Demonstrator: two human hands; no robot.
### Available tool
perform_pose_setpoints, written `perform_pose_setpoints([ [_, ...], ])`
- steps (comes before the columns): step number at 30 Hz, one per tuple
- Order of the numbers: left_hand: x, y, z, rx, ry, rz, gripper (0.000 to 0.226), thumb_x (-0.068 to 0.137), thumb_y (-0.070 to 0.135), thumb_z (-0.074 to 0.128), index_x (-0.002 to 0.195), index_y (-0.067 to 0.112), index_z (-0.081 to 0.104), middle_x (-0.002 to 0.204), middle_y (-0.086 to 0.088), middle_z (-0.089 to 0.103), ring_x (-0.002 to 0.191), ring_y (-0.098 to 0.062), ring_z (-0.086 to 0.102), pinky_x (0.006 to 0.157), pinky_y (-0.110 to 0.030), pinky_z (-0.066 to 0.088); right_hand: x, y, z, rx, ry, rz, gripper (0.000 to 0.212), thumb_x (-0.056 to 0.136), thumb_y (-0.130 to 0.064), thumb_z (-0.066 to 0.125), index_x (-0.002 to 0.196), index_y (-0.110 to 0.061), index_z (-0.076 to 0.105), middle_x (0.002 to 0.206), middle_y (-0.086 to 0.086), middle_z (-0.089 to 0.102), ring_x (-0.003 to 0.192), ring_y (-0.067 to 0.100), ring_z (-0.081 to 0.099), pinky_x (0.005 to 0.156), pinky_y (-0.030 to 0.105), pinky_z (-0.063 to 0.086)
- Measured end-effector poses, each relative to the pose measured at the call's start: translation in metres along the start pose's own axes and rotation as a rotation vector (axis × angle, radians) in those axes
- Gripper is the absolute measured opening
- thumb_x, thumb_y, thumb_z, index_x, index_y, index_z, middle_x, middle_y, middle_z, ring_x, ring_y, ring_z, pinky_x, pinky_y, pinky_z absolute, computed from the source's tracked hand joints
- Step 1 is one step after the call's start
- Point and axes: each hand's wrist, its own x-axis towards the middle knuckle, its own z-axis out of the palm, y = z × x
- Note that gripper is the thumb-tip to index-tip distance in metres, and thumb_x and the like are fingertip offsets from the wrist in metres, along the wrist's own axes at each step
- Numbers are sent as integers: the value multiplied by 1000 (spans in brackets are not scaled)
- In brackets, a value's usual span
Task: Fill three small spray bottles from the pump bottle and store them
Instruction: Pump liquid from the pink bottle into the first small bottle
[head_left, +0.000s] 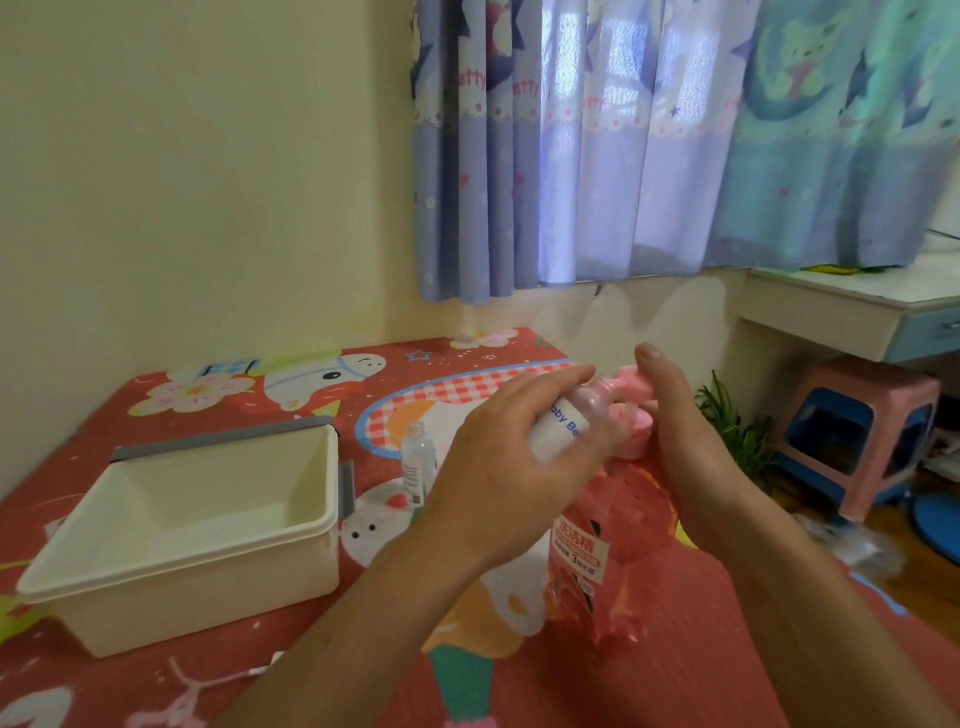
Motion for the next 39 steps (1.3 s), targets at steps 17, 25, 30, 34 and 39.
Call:
perform_pose_setpoints([
  [17,-25,-30,-2,-283,53,-160,37,84,16,74,107,39,57,98,22,64,84,2,63,69,-14,50,7,3,3,-171,47,-2,64,95,-57,34,57,-15,63,61,10,62,60,24,49,70,42,38],
  [25,-21,-21,-9,-409,56,-177,40,82,14,71,107,44,64,87,17,68,62,7,60,52,-6,43,8,2,4,-160,-13,-21,75,81,-74,36,66,-7,66,62,13,60,63,28,49,67,41,38],
  [30,-21,-25,-12,-421,35,-186,37,76,24,72,109,40,66,96,17,70,83,1,65,68,-14,49,7,0,7,-170,15,-3,63,96,-55,36,63,-9,64,58,10,61,54,19,51,61,36,38],
  [34,-21,-23,-13,-411,26,-165,41,71,33,70,112,38,65,92,20,69,82,-2,65,69,-15,50,6,-1,6,-154,-14,-13,69,90,-71,36,60,-15,64,60,11,61,58,21,52,60,35,40],
  [39,-21,-23,-13,-416,61,-181,40,71,34,69,110,39,65,89,19,70,77,1,64,64,-14,49,8,0,11,-159,40,18,64,93,-61,35,66,-12,66,59,10,60,56,22,49,59,36,37],
])
